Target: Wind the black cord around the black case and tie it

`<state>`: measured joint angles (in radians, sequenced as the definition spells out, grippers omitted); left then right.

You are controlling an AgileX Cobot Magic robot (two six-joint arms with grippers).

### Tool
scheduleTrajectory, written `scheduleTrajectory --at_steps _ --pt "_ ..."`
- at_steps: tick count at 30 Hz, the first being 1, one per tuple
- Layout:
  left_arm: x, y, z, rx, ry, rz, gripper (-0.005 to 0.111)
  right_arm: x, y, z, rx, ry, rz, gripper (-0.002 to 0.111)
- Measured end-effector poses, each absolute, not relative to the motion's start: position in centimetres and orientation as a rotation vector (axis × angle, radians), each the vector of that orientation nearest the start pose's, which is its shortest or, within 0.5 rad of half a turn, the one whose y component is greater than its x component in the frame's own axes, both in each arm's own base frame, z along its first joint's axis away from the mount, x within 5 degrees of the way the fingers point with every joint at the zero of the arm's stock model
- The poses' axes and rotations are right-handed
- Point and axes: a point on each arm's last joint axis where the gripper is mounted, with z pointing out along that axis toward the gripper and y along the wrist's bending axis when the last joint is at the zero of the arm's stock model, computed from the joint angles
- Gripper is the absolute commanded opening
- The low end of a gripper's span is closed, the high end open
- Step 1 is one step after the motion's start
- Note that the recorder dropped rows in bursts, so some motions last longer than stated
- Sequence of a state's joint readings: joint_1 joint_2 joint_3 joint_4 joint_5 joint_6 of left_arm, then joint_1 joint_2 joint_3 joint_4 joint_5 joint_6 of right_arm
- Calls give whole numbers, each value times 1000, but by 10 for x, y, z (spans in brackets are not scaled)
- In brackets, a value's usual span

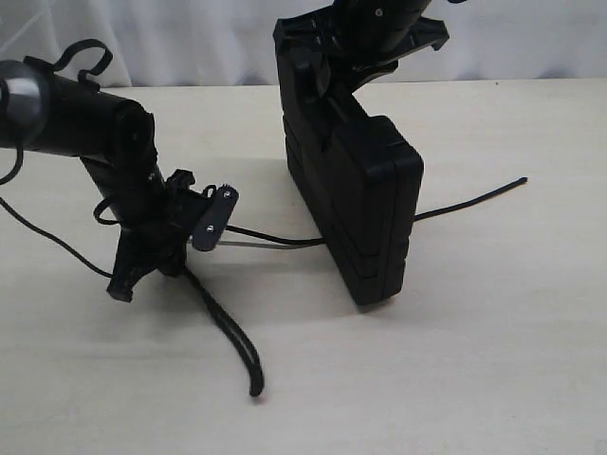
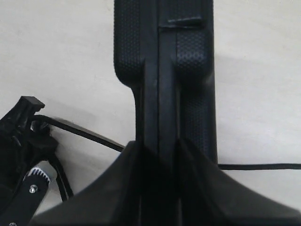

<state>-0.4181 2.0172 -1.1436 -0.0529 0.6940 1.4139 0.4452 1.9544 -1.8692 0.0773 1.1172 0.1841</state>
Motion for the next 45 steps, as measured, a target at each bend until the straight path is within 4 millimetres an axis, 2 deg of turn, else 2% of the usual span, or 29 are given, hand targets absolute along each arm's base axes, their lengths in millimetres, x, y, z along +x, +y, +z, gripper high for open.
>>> scheduleTrajectory --at_steps 4,7,14,16,19,26,29,36,45 --pt "324 -149 115 -2302 -2295 11 0 387 192 311 -330 2697 295 4" --pt "326 -151 129 -2197 -2490 23 0 387 192 311 -330 2697 295 4" --pt "324 -154 184 -2155 -2784 71 0 387 192 311 -333 2696 294 4" --pt "323 -150 193 -2116 -2845 102 0 387 192 311 -333 2696 294 4" --pt "325 -140 198 -1986 -2939 204 0 387 192 311 -333 2696 294 4" --pt "338 -106 203 -1505 -3222 526 0 387 192 311 -333 2696 294 4" --pt "343 -100 205 -1407 -3295 570 0 387 192 311 -335 2696 294 4" --pt "351 -103 208 -1407 -3414 478 0 387 192 311 -336 2698 293 4" --pt "353 -120 209 -1813 -3319 80 0 387 192 311 -336 2698 293 4"
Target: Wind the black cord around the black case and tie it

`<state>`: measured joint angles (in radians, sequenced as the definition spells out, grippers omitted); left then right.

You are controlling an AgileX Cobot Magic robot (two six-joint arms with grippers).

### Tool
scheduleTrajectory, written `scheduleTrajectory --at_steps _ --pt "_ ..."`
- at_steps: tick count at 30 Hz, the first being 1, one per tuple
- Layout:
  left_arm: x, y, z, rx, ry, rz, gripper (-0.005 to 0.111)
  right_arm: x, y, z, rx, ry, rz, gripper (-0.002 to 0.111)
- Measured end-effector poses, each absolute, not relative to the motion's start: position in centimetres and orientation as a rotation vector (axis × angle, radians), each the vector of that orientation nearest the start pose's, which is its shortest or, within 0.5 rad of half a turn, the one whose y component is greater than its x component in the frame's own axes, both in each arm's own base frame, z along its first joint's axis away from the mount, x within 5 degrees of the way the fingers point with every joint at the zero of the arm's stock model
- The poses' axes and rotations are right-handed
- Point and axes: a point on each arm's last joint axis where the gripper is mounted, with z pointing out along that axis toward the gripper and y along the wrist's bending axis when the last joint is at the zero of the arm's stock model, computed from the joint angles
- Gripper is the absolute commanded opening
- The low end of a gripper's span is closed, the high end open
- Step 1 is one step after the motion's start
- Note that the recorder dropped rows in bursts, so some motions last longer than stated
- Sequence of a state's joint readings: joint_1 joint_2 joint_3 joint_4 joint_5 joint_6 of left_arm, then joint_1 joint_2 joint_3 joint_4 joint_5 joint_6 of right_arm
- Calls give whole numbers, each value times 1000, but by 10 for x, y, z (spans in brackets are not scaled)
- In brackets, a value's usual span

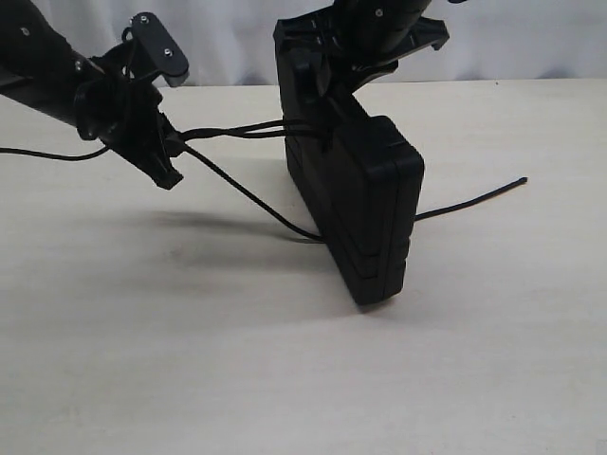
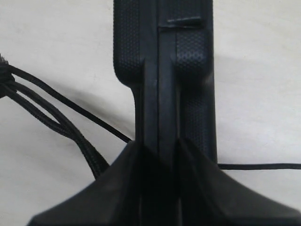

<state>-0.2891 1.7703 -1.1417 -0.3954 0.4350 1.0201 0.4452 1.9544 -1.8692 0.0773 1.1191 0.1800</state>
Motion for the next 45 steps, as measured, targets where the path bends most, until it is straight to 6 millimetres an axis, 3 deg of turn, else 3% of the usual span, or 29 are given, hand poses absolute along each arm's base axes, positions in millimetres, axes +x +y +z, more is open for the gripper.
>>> scheduleTrajectory --at_steps 8,15,21,27,33,40,45 --pt "356 -130 221 1036 2151 -41 0 387 192 311 -336 2698 293 4" --pt "354 -137 222 1019 2149 -57 0 387 192 311 -336 2699 292 4" --pt "336 -176 222 1215 2045 -71 0 387 192 311 -336 2699 292 4" --pt "324 -202 224 1324 1934 -52 0 387 192 311 -336 2699 292 4" --pt "316 -198 216 1660 1848 126 0 387 192 311 -338 2699 292 4" --pt "310 -208 216 1680 1823 109 0 387 192 311 -344 2698 291 4" --pt "308 -207 230 1646 1782 117 0 387 192 311 -346 2698 290 4"
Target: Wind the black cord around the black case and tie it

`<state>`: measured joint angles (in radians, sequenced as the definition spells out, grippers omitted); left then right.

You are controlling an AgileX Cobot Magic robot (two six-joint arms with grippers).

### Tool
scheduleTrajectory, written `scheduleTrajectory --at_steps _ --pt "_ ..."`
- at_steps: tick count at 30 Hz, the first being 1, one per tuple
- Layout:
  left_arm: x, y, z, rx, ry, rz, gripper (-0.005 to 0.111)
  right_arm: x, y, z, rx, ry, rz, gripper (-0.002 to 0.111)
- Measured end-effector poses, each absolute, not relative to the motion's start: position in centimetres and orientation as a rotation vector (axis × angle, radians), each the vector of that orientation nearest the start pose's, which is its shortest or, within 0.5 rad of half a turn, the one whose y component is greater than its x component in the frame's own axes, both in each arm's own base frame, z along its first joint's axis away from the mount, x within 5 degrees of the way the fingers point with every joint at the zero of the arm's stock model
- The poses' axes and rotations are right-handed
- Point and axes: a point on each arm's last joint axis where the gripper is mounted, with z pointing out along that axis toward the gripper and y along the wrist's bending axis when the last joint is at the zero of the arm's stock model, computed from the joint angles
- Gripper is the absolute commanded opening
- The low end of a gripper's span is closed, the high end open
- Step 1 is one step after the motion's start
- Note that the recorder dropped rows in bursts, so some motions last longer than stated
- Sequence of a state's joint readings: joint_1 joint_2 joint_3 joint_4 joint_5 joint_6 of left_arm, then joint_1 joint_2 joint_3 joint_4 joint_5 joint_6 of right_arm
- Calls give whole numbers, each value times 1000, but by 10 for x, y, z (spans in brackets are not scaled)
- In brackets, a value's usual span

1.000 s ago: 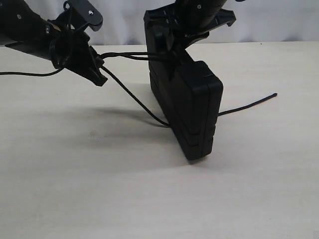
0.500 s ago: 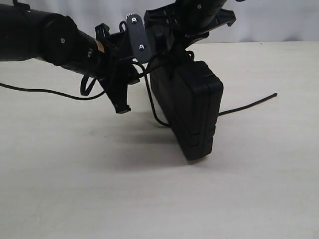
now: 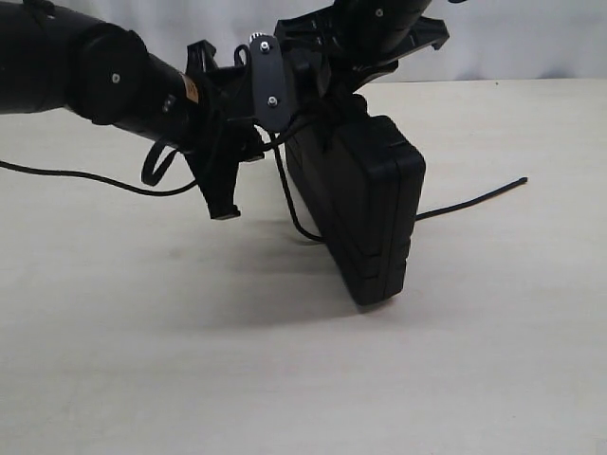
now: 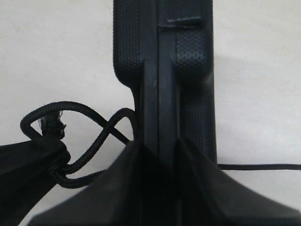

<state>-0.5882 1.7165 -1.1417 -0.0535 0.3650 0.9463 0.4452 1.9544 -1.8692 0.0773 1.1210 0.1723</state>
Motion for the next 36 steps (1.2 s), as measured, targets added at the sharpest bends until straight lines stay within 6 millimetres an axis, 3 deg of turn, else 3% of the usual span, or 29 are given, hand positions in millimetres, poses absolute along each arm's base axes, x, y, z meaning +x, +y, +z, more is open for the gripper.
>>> scheduleTrajectory --at_steps 7,15,20,27,36 --pt "304 -205 257 1544 1714 114 0 387 192 311 -346 2698 290 4" --pt "310 -210 239 1559 1754 97 0 387 192 311 -346 2698 290 4" --pt "309 -219 242 1512 1710 78 0 387 192 311 -355 2692 290 4" --pt "292 -247 246 1579 1561 74 0 388 192 312 -365 2687 288 4" --pt "289 -253 244 1598 1524 78 0 388 192 312 -387 2682 283 4"
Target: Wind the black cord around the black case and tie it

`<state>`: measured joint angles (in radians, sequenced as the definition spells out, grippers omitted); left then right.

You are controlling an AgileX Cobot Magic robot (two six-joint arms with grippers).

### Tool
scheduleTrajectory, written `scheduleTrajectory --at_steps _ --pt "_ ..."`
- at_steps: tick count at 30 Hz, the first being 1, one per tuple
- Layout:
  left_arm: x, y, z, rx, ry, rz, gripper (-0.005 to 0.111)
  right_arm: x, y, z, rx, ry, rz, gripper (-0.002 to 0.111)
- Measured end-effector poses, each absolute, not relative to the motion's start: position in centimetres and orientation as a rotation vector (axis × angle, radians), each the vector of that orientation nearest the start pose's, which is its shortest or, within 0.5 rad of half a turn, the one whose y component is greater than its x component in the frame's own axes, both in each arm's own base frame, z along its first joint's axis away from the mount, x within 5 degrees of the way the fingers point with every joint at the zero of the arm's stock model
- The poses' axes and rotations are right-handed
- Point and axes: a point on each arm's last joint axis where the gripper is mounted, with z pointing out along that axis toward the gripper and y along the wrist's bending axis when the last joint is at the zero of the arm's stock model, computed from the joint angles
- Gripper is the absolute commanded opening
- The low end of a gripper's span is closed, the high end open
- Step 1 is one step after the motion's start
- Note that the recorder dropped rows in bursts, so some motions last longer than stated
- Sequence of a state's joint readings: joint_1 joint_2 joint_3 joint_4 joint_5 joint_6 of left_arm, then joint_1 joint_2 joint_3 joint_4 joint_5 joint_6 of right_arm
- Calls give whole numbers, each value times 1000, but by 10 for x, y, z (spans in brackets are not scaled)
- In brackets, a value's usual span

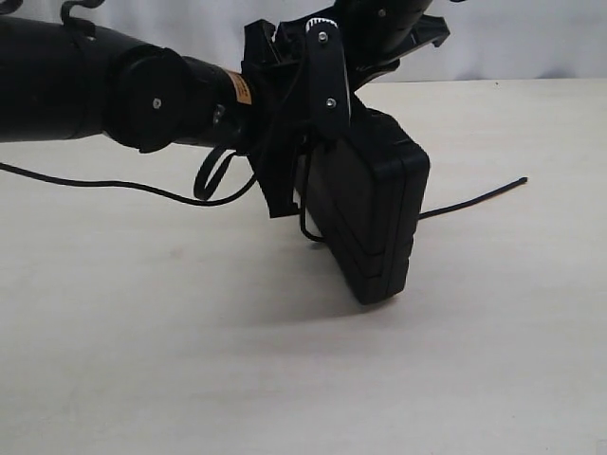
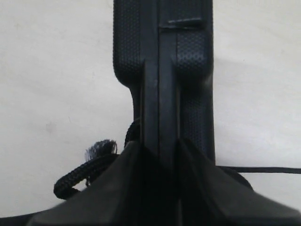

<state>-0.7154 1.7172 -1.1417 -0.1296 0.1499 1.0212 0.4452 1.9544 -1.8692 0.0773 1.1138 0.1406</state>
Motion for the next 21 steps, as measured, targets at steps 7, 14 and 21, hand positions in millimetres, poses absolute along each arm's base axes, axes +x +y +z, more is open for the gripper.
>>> scheduleTrajectory --at_steps 7,14,21 --pt "289 -254 245 1575 1534 66 29 388 192 312 -393 2681 282 4" --pt "284 -252 239 1677 1550 89 64 387 192 312 -395 2681 284 4" --pt "293 -234 238 1675 1639 122 63 387 192 312 -397 2681 286 4"
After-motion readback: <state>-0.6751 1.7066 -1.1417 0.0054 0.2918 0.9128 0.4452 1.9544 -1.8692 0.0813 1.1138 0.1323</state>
